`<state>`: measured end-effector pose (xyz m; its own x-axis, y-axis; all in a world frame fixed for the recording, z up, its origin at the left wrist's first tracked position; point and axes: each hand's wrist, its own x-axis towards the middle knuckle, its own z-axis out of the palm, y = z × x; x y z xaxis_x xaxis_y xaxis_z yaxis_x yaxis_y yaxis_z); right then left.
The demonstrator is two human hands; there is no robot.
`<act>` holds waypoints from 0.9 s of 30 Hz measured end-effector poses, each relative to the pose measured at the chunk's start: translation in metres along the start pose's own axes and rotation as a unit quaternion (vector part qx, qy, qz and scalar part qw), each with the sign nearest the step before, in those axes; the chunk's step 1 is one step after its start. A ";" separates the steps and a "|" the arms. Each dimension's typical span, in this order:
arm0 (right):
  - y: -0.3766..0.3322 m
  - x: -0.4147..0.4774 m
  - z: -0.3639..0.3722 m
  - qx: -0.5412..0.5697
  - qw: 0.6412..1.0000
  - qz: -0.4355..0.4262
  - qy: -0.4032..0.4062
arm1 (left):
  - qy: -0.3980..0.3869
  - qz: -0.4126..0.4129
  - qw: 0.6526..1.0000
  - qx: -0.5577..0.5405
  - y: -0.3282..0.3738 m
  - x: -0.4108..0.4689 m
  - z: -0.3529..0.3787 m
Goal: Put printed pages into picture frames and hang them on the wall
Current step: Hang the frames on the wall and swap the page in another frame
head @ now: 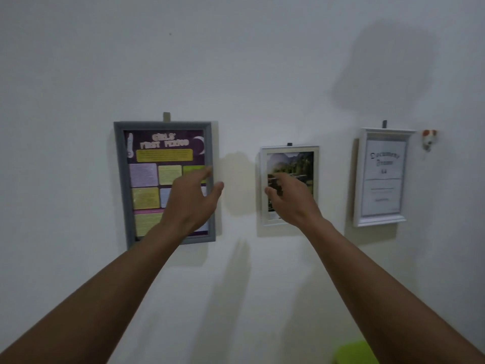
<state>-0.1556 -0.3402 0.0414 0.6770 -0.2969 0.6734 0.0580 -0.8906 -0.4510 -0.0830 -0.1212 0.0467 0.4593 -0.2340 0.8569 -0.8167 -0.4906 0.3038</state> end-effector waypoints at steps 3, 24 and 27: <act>0.034 0.002 -0.022 0.007 0.999 0.033 0.023 | -0.032 -0.040 0.998 -0.039 0.025 0.004 0.037; 0.193 0.053 -0.002 0.204 0.976 0.069 -0.025 | -0.014 -0.257 0.958 -0.126 0.061 0.009 0.194; 0.198 0.056 0.002 0.236 0.969 0.062 -0.036 | -0.007 -0.272 0.953 -0.133 0.058 0.011 0.196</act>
<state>-0.1046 -0.5324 -0.0109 0.7487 -0.3522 0.5616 0.2904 -0.5874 -0.7554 -0.0565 -0.3165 -0.0075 0.8432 -0.0168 0.5373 -0.5148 -0.3128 0.7982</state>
